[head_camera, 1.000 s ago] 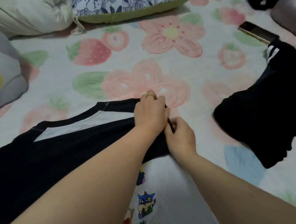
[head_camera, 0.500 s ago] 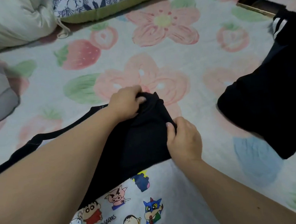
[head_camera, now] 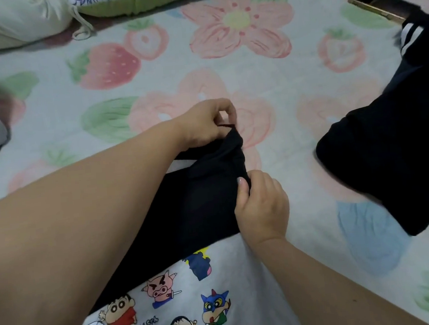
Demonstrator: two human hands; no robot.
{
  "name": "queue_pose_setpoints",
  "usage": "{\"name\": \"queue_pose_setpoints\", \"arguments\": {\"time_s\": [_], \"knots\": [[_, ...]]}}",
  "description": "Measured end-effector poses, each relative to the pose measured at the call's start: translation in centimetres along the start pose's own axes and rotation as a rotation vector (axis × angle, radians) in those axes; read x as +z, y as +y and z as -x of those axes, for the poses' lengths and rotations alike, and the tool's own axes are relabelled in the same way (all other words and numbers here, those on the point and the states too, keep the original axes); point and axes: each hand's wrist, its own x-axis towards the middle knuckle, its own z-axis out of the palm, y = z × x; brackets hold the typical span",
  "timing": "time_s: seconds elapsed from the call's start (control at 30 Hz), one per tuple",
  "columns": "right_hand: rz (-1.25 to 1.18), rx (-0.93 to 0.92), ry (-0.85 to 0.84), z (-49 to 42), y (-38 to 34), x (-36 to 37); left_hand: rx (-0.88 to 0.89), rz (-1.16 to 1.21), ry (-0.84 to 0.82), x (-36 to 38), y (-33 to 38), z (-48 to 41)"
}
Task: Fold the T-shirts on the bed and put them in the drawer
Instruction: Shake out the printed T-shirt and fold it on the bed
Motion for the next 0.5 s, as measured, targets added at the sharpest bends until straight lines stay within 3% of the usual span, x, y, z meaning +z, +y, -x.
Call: {"name": "queue_pose_setpoints", "arguments": {"time_s": [0.07,0.13,0.2,0.3,0.33,0.43,0.5], "knots": [[0.003,-0.020,0.013,0.0,0.1,0.1,0.004,-0.072,-0.113,0.2,0.0,0.1],[0.001,-0.025,0.024,0.0,0.2,0.2,-0.023,-0.068,-0.086,0.5,0.1,0.0],[0.003,-0.027,0.025,0.0,0.2,0.4,-0.118,0.006,0.137,0.7,-0.1,-0.3],[0.005,-0.017,0.023,-0.1,0.2,0.5,-0.285,0.036,0.686,0.6,-0.9,0.3],[0.004,-0.010,0.021,-0.1,0.2,0.5,-0.287,0.031,0.716,0.8,-1.0,0.9],[0.000,0.002,0.009,0.0,0.2,0.4,-0.313,-0.049,0.387,2.2,-0.8,2.6],[0.004,-0.002,0.007,0.0,0.2,0.5,-0.295,-0.064,0.265,2.8,-0.8,2.9]]}}
